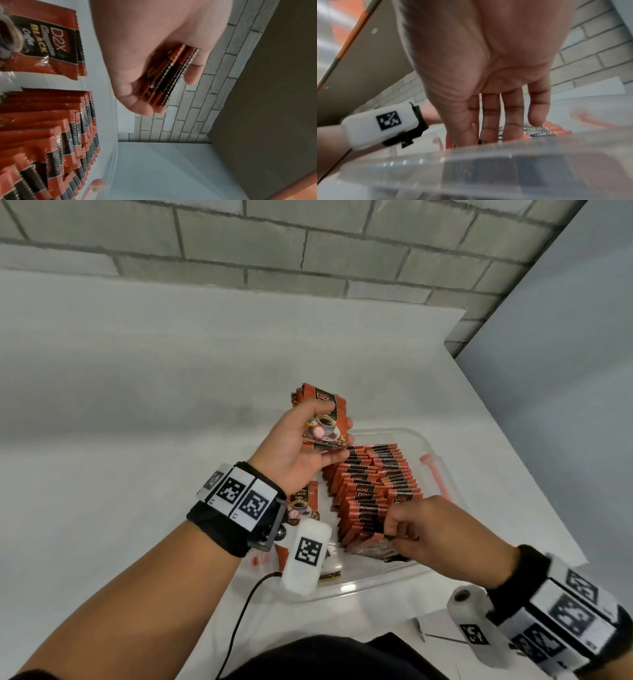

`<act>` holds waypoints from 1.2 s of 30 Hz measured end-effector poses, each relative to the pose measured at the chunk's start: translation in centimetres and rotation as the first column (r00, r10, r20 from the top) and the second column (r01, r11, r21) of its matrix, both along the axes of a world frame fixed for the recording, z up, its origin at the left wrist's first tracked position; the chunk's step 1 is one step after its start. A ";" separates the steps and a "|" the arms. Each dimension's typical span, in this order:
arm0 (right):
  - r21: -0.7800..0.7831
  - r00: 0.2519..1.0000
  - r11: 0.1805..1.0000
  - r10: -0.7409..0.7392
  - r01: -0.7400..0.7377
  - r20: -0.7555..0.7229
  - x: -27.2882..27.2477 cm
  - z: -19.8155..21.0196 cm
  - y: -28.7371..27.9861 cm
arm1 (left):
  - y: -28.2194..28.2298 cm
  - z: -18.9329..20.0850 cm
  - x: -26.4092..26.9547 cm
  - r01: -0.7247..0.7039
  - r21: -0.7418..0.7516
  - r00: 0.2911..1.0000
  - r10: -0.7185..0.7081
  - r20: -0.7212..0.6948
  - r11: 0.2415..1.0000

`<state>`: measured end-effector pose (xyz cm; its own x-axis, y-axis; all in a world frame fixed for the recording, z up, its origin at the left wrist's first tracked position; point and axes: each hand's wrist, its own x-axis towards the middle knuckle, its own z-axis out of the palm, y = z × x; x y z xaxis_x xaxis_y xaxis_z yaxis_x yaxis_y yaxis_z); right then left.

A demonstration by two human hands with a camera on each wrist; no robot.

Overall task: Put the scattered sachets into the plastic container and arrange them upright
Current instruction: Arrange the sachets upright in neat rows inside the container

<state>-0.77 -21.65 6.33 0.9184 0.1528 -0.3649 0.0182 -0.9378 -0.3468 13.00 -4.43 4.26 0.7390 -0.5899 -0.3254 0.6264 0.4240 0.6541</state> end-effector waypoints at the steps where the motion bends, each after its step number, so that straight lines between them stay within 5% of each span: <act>1: -0.043 1.000 0.999 0.028 -0.028 0.004 0.1 -0.2 0.2 | 0.0 0.0 0.0 0.003 0.007 1.000 -0.003 -0.001 1.000; 12: -0.349 0.947 0.903 0.304 -0.251 0.105 0.6 -2.1 1.5 | 0.0 0.2 0.0 0.020 0.058 1.000 -0.020 0.000 0.998; 26: -0.258 0.953 0.939 0.269 -0.228 0.139 0.7 -2.0 0.7 | -0.1 0.5 0.0 0.017 0.107 1.000 -0.018 0.001 0.994; 30: -0.136 0.986 0.982 0.145 -0.133 0.083 1.2 -0.2 0.4 | 0.2 0.2 -0.3 0.055 0.085 0.998 -0.057 0.025 0.995; 32: 0.073 0.977 0.997 -0.037 0.022 0.210 2.0 1.3 0.2 | 0.4 0.4 -0.5 0.084 0.091 0.994 -0.090 0.068 0.992; 34: 0.288 0.894 0.941 -0.277 0.178 0.353 3.2 2.7 0.0 | 0.5 0.6 -0.9 0.129 0.089 0.983 -0.139 0.120 0.988; 36: 0.423 0.839 0.861 -0.435 0.282 0.327 4.5 3.4 0.0 | 0.3 0.8 -1.2 0.172 0.094 0.969 -0.186 0.163 0.981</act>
<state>3.68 -21.60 9.76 0.9834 -0.1722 0.0572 -0.0870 -0.7242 -0.6841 11.78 -4.09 5.11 0.6721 -0.6952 -0.2550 0.5642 0.2578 0.7844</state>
